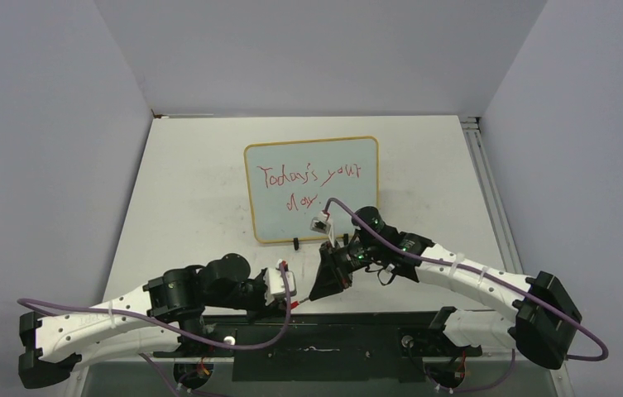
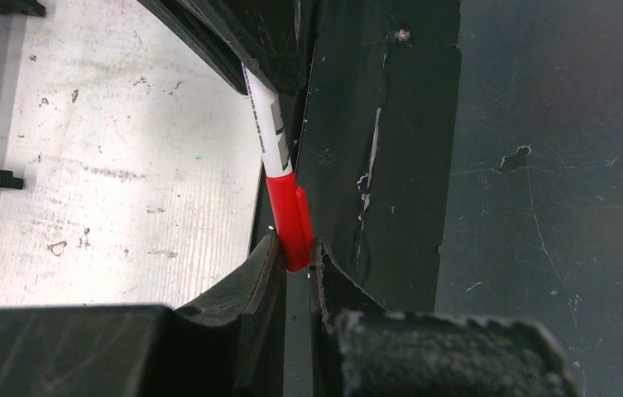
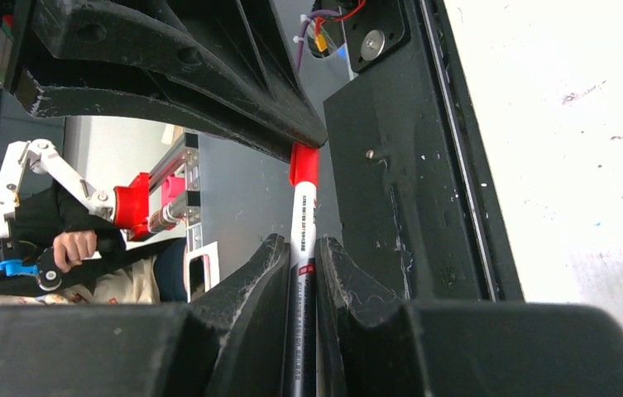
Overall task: Write a sentence on the whiteboard
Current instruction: Close the whiteboard marker at the center of the board.
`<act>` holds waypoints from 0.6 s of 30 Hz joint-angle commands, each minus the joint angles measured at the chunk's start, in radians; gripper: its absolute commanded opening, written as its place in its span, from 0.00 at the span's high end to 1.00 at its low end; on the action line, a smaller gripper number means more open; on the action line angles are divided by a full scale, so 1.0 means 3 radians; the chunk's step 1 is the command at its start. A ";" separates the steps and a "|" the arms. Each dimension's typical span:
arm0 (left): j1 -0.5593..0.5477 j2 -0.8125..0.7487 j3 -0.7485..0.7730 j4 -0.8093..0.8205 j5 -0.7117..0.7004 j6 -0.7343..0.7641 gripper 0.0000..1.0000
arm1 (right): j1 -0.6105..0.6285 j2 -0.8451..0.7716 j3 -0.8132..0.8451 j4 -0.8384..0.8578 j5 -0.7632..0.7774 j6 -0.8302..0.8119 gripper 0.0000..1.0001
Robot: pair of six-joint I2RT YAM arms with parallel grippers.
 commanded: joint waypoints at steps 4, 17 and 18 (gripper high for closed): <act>0.0057 -0.0018 0.0114 0.1054 -0.0232 0.0034 1.00 | 0.0281 0.0039 -0.0059 0.0618 -0.0211 0.0227 0.95; 0.0321 -0.0077 0.0211 0.0792 -0.0917 -0.0191 0.30 | -0.0026 -0.0268 0.0598 -0.1103 0.1042 -0.0429 0.95; 0.0404 -0.0074 0.0227 0.0795 -0.0903 -0.0234 0.25 | -0.0071 -0.0302 0.0659 -0.1239 0.1209 -0.0432 0.95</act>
